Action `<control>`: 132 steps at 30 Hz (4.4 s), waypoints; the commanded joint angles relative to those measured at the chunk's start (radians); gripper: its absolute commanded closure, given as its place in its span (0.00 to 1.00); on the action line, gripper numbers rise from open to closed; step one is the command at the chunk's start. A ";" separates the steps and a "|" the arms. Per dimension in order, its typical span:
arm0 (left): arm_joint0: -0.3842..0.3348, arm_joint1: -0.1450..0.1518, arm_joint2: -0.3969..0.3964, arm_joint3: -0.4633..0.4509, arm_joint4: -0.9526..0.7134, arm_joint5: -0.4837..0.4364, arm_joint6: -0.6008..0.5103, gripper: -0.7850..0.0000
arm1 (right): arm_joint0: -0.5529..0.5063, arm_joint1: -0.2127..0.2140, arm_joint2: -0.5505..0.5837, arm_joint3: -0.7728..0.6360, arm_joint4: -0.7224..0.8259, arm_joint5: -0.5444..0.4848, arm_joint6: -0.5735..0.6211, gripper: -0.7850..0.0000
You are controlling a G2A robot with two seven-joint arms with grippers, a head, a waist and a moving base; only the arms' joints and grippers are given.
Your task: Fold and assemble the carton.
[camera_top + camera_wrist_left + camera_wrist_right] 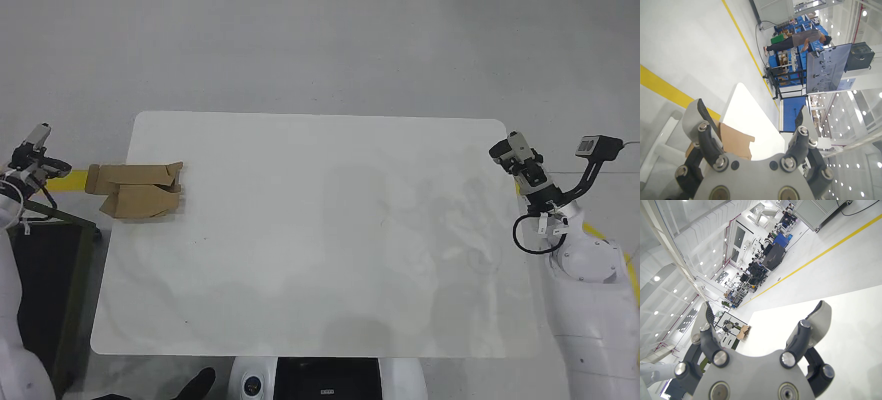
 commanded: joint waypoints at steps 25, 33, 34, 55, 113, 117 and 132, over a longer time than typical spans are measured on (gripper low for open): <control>0.043 -0.004 0.109 0.086 0.027 -0.014 -0.030 0.00 | 0.000 0.000 0.000 0.000 0.000 0.000 0.000 0.00; 0.002 -0.015 0.147 0.117 0.002 0.009 -0.017 1.00 | 0.000 0.000 0.000 0.000 0.000 0.000 0.000 0.00; -0.002 -0.015 0.150 0.122 0.001 0.011 -0.016 1.00 | 0.000 0.000 0.000 0.000 0.000 0.000 0.000 0.00; -0.065 -0.027 0.144 0.032 -0.238 -0.041 -0.092 1.00 | 0.000 0.000 0.000 0.000 0.000 0.000 0.000 0.00; -0.295 -0.195 0.682 -0.196 -0.543 -0.071 -0.483 1.00 | 0.180 -0.006 -0.224 0.084 0.255 0.099 0.484 0.00; -0.292 -0.198 0.698 -0.226 -0.536 -0.076 -0.511 1.00 | 0.230 -0.014 -0.278 0.131 0.338 0.091 0.572 0.00; -0.260 -0.227 0.791 -0.340 -0.613 -0.007 -0.591 1.00 | 0.447 -0.074 -0.527 0.350 0.486 0.128 0.773 0.00</control>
